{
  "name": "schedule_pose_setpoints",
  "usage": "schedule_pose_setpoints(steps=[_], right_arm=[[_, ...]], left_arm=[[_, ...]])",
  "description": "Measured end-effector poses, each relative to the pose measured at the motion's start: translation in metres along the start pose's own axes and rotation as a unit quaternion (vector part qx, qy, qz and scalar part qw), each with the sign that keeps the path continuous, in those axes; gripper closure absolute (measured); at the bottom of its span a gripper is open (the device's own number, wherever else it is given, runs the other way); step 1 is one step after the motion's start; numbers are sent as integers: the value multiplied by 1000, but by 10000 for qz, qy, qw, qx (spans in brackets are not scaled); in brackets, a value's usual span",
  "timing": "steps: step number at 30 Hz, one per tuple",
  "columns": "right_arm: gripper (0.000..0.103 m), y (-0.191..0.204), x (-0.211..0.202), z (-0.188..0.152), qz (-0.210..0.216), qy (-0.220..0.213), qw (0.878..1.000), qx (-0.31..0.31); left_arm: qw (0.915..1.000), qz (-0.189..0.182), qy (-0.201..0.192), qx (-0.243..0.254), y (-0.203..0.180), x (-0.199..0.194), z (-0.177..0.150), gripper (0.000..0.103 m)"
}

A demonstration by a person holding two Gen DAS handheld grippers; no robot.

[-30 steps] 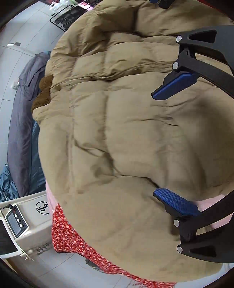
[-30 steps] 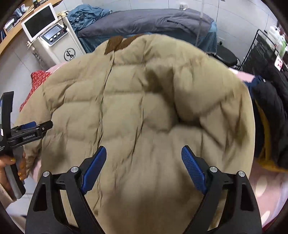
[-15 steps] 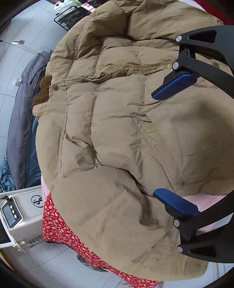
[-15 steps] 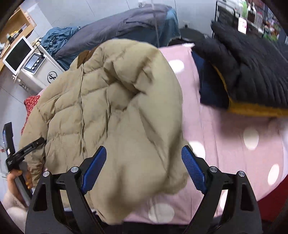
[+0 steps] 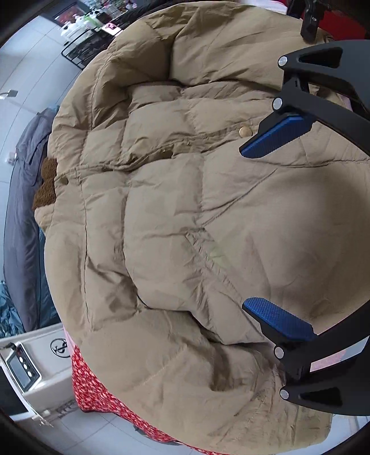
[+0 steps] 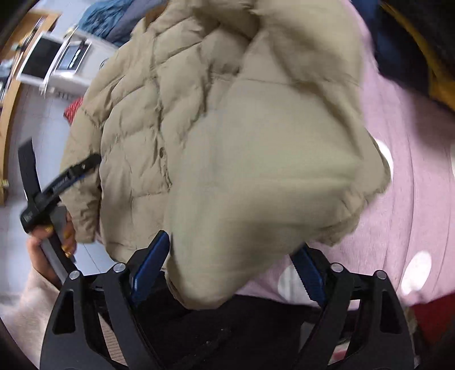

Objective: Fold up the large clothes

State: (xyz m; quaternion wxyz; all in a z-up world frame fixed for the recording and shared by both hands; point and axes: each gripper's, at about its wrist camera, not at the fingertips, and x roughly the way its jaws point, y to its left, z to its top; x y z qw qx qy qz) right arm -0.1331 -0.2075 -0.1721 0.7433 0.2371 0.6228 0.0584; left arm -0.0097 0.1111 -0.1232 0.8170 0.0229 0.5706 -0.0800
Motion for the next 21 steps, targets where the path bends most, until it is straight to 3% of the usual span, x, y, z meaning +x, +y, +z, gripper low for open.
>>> schedule_pose_setpoints(steps=[3, 7, 14, 21], right_arm=[[64, 10, 1, 5, -230, -110, 9994, -248], [81, 7, -18, 21, 134, -533, 9985, -21], [83, 9, -82, 79, 109, -1638, 9864, -113], [83, -3, -142, 166, -747, -2213, 9710, -511]], left_arm=[[9999, -1, -9, 100, -4, 0, 0, 7], [10000, -14, -22, 15, 1, -2, 3, 7], [9993, -43, -8, -384, 19, 1, 11, 7], [9994, -17, -104, -325, 19, 1, 22, 7]])
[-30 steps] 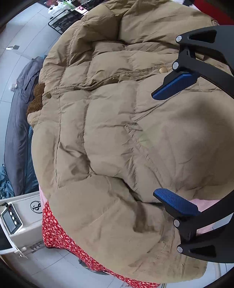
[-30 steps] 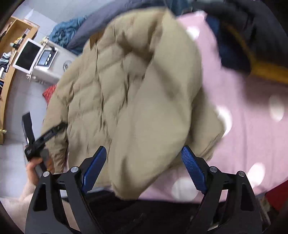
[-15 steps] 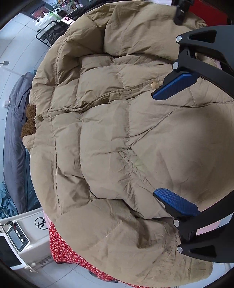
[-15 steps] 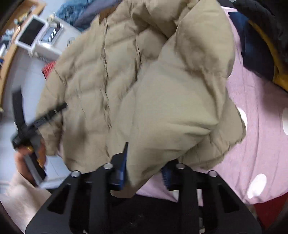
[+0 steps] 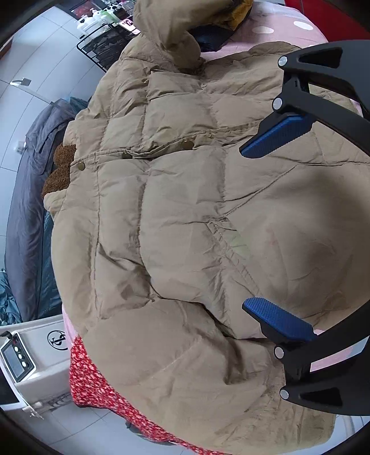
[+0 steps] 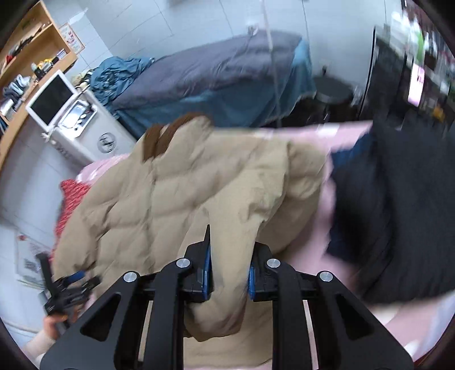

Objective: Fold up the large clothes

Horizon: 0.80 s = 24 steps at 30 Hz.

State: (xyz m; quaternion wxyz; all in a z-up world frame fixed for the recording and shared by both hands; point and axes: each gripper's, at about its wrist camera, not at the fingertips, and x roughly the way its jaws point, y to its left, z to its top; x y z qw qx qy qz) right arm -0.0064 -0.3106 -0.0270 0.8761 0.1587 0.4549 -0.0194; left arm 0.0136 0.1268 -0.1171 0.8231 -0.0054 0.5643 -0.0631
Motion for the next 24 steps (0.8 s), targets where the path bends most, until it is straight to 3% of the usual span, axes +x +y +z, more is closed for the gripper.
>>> schedule_pose_setpoints(steps=[6, 10, 12, 14, 16, 17, 19, 21, 24], right_arm=[[84, -70, -12, 94, -801, -20, 9968, -43], [84, -122, -6, 121, -1371, 119, 9905, -41], [83, -162, 10, 115, -1521, 434, 9863, 466], [72, -183, 22, 104, -1545, 586, 9834, 757], [29, -202, 22, 88, -1715, 396, 9780, 1121], [25, -208, 18, 81, -1750, 265, 9756, 1301], [24, -218, 1, 62, -1547, -196, 9714, 1790], [24, -227, -23, 42, -1300, -771, 9598, 2365], [20, -231, -52, 13, -1003, -1140, 9438, 2934]], left_arm=[[9998, 123, -167, 79, 9, -7, 12, 7], [9988, 342, -352, -34, 30, -18, 20, 7], [9979, 476, -373, -232, 48, -21, 22, 7], [9962, 621, -376, -482, 67, -22, 23, 7], [9940, 763, -357, -693, 83, -22, 21, 7], [9928, 818, -327, -813, 90, -22, 20, 7], [9909, 866, -290, -989, 100, -22, 17, 7], [9899, 877, -318, -1071, 103, -25, 16, 7], [9896, 819, -384, -1122, 101, -27, 20, 7]])
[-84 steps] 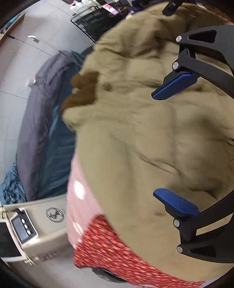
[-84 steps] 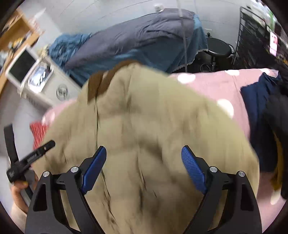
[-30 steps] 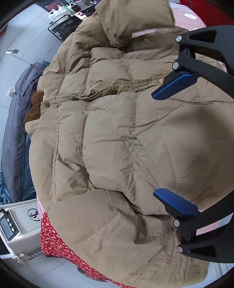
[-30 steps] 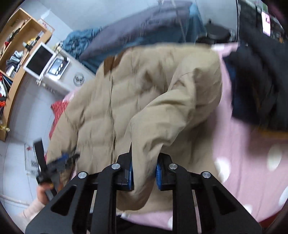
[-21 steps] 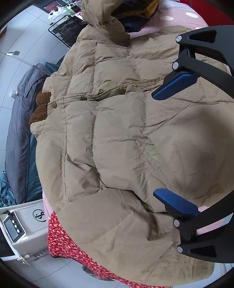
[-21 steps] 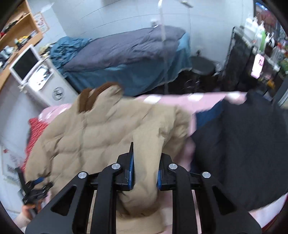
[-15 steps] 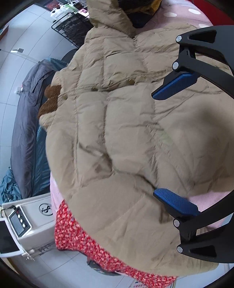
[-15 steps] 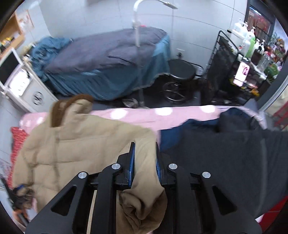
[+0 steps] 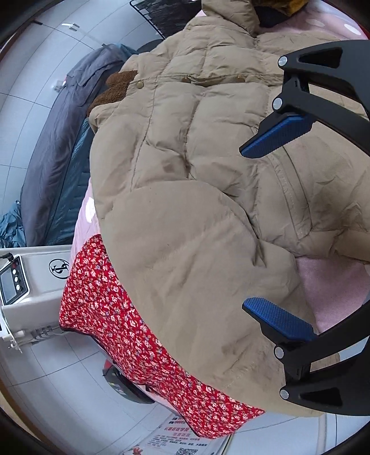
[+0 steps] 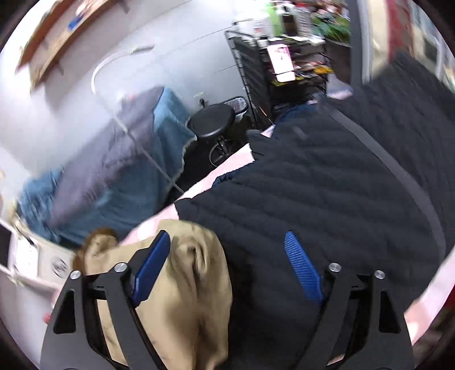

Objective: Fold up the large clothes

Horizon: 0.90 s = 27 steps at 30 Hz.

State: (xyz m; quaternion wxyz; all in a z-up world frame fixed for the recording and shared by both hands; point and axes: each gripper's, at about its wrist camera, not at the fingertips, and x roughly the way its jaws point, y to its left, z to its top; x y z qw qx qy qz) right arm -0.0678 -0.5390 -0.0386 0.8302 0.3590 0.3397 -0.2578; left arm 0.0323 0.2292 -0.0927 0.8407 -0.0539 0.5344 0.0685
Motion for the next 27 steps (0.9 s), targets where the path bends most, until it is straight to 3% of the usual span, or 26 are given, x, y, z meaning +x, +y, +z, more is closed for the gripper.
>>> schedule_pose_setpoints(steps=[3, 10, 14, 17, 20, 22, 24, 27], right_arm=[[20, -5, -8, -21, 280, 203, 9992, 216], [20, 13, -7, -70, 646, 445, 9969, 50], [20, 32, 2, -80, 647, 458, 9964, -312], [20, 38, 7, -81, 404, 331, 9978, -414], [41, 47, 10, -79, 371, 249, 9980, -449], [68, 55, 13, -78, 360, 336, 9971, -583], [78, 62, 13, -78, 500, 396, 9958, -660], [84, 84, 6, -76, 563, 273, 9936, -945]], left_arm=[[9999, -145, 49, -19, -8, 2, 5, 7], [9985, -524, 63, 173, -43, -2, 3, 7], [9977, -598, 147, 282, -52, -1, -7, 7], [9978, -557, 172, 318, -50, -1, -16, 7], [9985, -377, 104, 376, -43, -3, -23, 7], [9988, -334, 119, 334, -37, -2, -25, 7], [9991, -326, 185, 201, -27, 0, -26, 7], [9995, -252, 191, 39, -17, 2, -28, 7]])
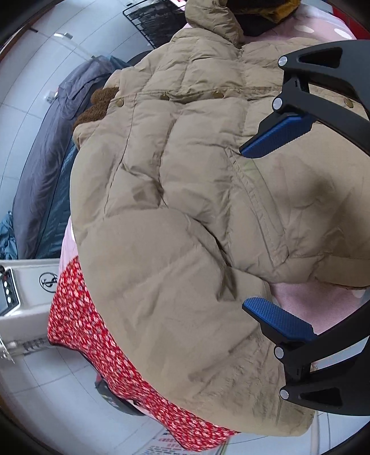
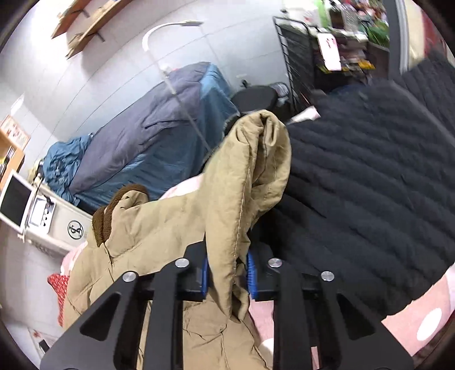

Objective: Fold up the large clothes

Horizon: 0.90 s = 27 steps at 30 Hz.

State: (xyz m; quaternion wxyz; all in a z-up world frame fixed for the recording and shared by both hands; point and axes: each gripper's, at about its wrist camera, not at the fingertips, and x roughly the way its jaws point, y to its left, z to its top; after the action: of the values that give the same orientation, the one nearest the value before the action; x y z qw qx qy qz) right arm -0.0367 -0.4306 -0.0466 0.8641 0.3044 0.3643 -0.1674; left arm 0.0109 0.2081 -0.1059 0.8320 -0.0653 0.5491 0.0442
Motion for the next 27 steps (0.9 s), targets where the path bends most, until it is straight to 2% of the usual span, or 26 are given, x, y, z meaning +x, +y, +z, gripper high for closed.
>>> schedule_pose_setpoints(steps=[4, 8, 12, 15, 20, 23, 24, 27], right_arm=[[86, 36, -7, 6, 269, -49, 9989, -393], [86, 100, -6, 3, 685, -4, 9928, -988], [87, 160, 9, -13, 1022, 230, 9835, -1473], [88, 208, 20, -36, 1281, 444, 9725, -1892], [91, 286, 38, -84, 1698, 804, 9464, -2628], [97, 321, 47, -110, 1907, 977, 9317, -2932], [102, 331, 49, -120, 1974, 1035, 9262, -3042], [102, 360, 57, -147, 2175, 1208, 9095, -3332]], left_arm=[[10000, 18, 4, -70, 2, 2, 0, 7], [10000, -73, 29, 24, -8, 4, 3, 7], [9997, -186, -22, 170, -22, 1, 7, 7], [9993, -262, -57, 263, -30, -1, 8, 7], [9992, -260, -35, 295, -30, 0, 7, 7], [9995, -220, 28, 214, -24, 3, 4, 7], [9996, -209, 47, 178, -21, 3, 4, 7], [9998, -175, 110, 74, -13, 6, 2, 7]])
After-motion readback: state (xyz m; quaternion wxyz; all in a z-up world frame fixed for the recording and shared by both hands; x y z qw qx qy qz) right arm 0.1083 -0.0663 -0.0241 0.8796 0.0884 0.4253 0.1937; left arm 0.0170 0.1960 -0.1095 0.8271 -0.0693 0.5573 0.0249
